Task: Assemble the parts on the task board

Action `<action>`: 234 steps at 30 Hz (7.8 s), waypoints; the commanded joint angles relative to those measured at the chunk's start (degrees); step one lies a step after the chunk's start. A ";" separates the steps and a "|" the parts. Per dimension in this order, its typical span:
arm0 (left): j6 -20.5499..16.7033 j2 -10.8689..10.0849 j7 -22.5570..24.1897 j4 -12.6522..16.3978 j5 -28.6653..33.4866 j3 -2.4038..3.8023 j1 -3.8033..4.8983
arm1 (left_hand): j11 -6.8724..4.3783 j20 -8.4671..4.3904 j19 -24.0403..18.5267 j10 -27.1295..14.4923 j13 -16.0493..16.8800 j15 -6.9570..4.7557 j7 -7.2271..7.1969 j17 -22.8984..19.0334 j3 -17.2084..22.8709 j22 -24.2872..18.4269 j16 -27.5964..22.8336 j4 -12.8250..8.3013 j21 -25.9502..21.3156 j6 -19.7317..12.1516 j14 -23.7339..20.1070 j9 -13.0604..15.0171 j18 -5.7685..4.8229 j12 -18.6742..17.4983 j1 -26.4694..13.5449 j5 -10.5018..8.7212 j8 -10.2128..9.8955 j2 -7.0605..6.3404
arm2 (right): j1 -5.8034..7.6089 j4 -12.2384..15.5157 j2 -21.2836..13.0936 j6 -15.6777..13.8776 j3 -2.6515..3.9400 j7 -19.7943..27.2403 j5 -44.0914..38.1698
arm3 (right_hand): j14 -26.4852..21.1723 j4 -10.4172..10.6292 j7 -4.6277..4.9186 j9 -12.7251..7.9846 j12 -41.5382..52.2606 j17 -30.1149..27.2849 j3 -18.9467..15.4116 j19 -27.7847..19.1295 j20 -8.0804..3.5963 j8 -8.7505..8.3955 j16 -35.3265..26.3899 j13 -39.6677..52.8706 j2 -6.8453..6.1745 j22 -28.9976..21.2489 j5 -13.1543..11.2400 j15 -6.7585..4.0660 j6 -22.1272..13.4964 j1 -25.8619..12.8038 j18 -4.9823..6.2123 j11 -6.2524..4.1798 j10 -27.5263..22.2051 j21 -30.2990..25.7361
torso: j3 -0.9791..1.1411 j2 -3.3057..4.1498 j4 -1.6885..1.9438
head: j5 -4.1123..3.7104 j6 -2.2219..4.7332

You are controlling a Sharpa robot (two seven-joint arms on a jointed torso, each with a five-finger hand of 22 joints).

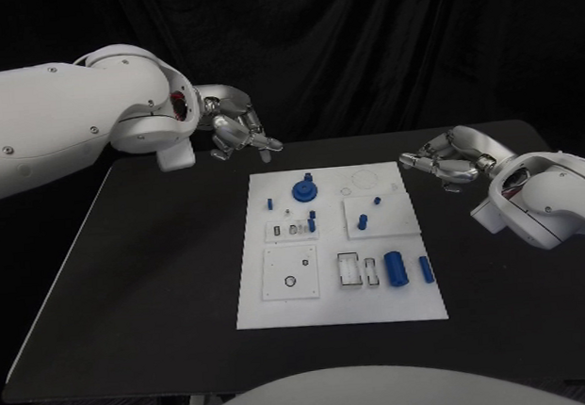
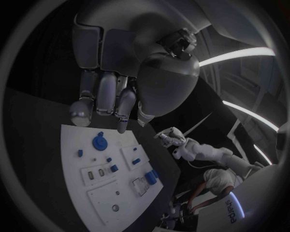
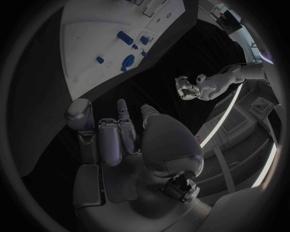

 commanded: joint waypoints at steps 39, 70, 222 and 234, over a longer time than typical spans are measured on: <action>18.75 19.45 -23.85 -18.08 13.76 -0.01 -4.22 | -0.13 -0.88 27.15 16.83 25.53 -0.20 0.00 21.04 -3.66 26.78 3.79 -1.45 12.09 -1.34 13.51 13.23 -5.82 9.91 -10.57 3.31 5.03 4.58 | -0.70 -2.61 4.02 3.24 0.04 -1.69 0.82 | 3.26 0.01 -0.14 -0.35 1.30 11.25 -1.21 2.42 -0.21 -0.07 2.99 5.54 0.72 8.05 1.69 -0.32 0.52 2.04 0.02 -0.18 2.22 4.17 | 2.75 0.50 -4.86 | 2.40 -0.52; 12.57 18.77 -24.61 -18.01 11.75 0.00 -8.46 | -1.54 -2.40 25.18 16.83 25.53 -1.96 -1.51 21.04 2.38 24.95 3.79 -7.32 11.03 0.45 13.51 19.34 -5.26 9.91 -7.96 8.06 4.50 3.92 | -0.82 -2.58 4.15 1.81 0.04 0.47 0.81 | 3.47 0.10 -0.13 -0.52 1.55 11.52 -2.20 2.68 -0.24 -0.28 3.42 5.77 1.27 8.14 2.57 -0.29 0.71 2.02 -0.06 -0.15 2.55 4.84 | 3.30 0.50 -5.41 | 2.79 -0.52; 5.43 18.17 -21.66 -18.69 11.65 -0.01 -15.85 | 0.46 -0.61 18.13 16.83 25.53 0.13 0.92 21.04 15.97 19.60 3.79 -12.64 5.64 -12.50 13.51 43.61 -3.23 9.91 -14.19 13.63 4.30 0.24 | -1.06 -3.31 3.97 5.77 0.04 -1.73 0.71 | 2.65 -0.07 -0.29 -0.70 1.01 10.44 -2.34 1.38 -0.28 -0.39 2.18 4.54 1.78 7.42 5.23 -0.37 1.35 4.64 0.48 -0.28 1.35 2.52 | 3.85 0.19 -5.70 | 3.94 -0.52; 6.13 18.16 -22.05 -18.77 11.65 -0.01 -15.95 | 0.06 -1.07 18.32 16.83 25.53 -0.32 0.56 21.04 20.08 19.86 3.79 -15.37 5.38 -11.31 13.51 44.35 -3.26 9.91 -13.98 18.46 3.27 -0.64 | -1.18 -3.41 4.01 5.94 0.04 -1.80 0.71 | 2.51 -0.08 -0.30 -0.70 0.89 10.24 -2.34 1.23 -0.28 -0.39 1.95 4.32 1.80 7.33 5.24 -0.38 1.38 4.71 0.54 -0.29 1.13 2.20 | 3.88 0.16 -5.65 | 4.02 -0.52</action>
